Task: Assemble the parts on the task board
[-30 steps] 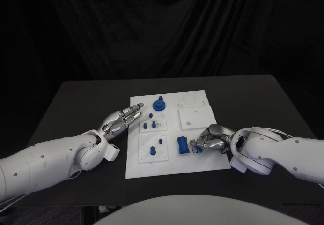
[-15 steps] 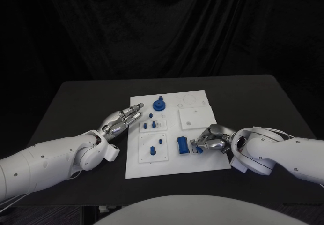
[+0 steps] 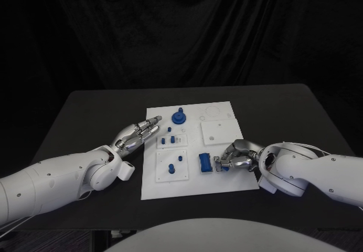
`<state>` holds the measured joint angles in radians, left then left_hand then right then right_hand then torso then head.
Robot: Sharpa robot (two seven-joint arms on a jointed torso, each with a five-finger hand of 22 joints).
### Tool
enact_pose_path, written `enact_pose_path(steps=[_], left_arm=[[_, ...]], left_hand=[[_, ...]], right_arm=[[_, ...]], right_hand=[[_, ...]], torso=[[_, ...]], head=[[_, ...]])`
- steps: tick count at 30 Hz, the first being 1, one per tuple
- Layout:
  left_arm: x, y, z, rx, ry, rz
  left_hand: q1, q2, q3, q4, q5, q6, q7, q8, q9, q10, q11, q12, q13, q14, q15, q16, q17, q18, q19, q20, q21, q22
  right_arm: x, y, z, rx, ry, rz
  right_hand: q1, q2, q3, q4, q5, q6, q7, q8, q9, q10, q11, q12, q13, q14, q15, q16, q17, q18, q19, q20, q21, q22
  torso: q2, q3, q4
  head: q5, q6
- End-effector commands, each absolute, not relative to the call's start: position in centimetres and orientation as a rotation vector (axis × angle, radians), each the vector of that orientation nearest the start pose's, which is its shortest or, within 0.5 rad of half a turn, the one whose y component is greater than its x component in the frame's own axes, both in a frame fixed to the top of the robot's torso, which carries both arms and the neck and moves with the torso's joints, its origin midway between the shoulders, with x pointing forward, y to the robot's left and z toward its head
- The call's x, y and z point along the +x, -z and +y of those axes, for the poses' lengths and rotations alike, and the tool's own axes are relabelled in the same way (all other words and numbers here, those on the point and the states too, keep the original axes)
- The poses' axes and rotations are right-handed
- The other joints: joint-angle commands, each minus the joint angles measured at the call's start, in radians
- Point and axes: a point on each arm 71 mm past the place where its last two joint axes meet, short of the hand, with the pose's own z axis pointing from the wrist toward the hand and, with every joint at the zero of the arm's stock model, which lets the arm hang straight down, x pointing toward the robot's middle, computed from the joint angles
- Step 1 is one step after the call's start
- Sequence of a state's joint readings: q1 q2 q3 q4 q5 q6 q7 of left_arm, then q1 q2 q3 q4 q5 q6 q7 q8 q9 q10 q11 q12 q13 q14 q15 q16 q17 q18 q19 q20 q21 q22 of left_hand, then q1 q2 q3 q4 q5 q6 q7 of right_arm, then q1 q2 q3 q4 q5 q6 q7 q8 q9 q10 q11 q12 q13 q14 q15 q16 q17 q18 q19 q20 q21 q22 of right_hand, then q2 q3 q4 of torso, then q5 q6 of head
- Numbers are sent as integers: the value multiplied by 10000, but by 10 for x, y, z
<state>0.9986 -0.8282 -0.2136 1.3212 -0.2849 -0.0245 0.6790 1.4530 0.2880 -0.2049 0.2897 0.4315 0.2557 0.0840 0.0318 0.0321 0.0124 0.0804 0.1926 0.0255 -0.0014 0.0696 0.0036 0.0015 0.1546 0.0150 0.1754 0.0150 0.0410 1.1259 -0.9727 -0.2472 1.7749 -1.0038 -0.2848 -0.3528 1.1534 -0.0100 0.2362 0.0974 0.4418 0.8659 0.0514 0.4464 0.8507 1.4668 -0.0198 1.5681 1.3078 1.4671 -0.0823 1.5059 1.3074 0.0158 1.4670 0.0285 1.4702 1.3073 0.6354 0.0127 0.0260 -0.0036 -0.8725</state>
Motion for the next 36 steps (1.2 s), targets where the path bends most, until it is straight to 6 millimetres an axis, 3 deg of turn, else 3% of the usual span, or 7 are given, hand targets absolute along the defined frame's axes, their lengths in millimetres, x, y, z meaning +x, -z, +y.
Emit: enact_pose_path(steps=[1, 7, 10, 18, 25, 31, 36], left_arm=[[430, 320, 243, -8284, 16716, 16376], [430, 320, 242, -8300, 16736, 16418], [430, 320, 242, -8308, 16742, 16437], [429, 321, 242, -8322, 16742, 16458], [429, 321, 242, -8338, 16748, 16488], [429, 321, 242, -8354, 16758, 16521], [429, 322, 242, -8366, 16759, 16545]], left_hand=[[81, -3, 49, -14, 17, 18, 62, 44, 13, 28, 62, 60, 14, 14, 63, -36, -15, 197, 10, 52, -11, 7], [87, -4, 52, -19, 16, 18, 69, 45, 13, 27, 63, 49, 13, 14, 69, -36, -15, 198, 11, 58, -9, 10], [91, -3, 54, -21, 17, 41, 77, 49, 16, 28, 65, 58, 14, 14, 74, -36, -15, 198, 13, 64, -8, 13], [97, -2, 59, -25, 13, 49, 99, 52, 18, 26, 63, 48, 12, 14, 82, -36, -15, 199, 16, 79, -6, 17], [97, -2, 59, -25, 13, 49, 99, 52, 18, 26, 63, 48, 12, 14, 82, -36, -15, 199, 16, 79, -6, 17], [101, -2, 62, -25, 16, 50, 112, 53, 18, 27, 67, 56, 13, 14, 91, -36, -15, 201, 17, 91, -5, 18], [103, -2, 63, -26, 17, 61, 119, 55, 19, 28, 69, 58, 14, 14, 95, -36, -15, 201, 18, 97, -5, 19]], right_arm=[[378, 287, -212, 3614, -6296, 22406], [379, 286, -211, 3625, -6436, 22228], [379, 285, -210, 3656, -6550, 22115], [379, 283, -209, 3763, -6782, 21816], [380, 281, -208, 3885, -6910, 21527], [381, 281, -209, 3998, -6863, 21364], [382, 281, -210, 4068, -6754, 21347]], right_hand=[[121, 95, 13, -47, 20, 44, -75, 82, 24, 1040, -74, 27, 2630, 683, -64, -27, 673, 136, 551, -53, -28, 2246], [33, 171, 3, 19, -238, 132, -121, 264, 111, 1040, -108, 27, 2630, 669, -90, -57, 598, 175, 484, -75, -170, 2193], [9, 231, 39, 49, -89, 152, -196, 557, 326, 1040, -178, 27, 2630, 670, -145, -58, 608, 184, 464, -121, -207, 2181], [-131, 364, 126, 227, 233, 43, -219, 754, 487, 1040, -206, 27, 2630, 677, -178, -52, 631, 180, 471, -160, -199, 2186], [-278, 388, 116, 379, 253, 25, -219, 838, 544, 1040, -206, 27, 2630, 683, -180, -43, 653, 177, 475, -167, -194, 2189], [-457, 416, 92, 583, 174, 26, -234, 970, 634, 1040, -218, 27, 2630, 685, -189, -42, 655, 179, 476, -175, -199, 2187], [-707, 398, -25, 896, -443, -31, -249, 1176, 808, 1040, -231, 27, 2630, 686, -199, -42, 655, 177, 481, -186, -196, 2189]], torso=[[5, -5, 13], [3, -5, 14], [1, -4, 9], [4, -2, 4], [7, 3, 2], [1, 6, 6], [2, 2, 0]], head=[[0, -1], [9, -1], [25, -1], [36, -1], [39, -1], [37, -1], [46, -1]])
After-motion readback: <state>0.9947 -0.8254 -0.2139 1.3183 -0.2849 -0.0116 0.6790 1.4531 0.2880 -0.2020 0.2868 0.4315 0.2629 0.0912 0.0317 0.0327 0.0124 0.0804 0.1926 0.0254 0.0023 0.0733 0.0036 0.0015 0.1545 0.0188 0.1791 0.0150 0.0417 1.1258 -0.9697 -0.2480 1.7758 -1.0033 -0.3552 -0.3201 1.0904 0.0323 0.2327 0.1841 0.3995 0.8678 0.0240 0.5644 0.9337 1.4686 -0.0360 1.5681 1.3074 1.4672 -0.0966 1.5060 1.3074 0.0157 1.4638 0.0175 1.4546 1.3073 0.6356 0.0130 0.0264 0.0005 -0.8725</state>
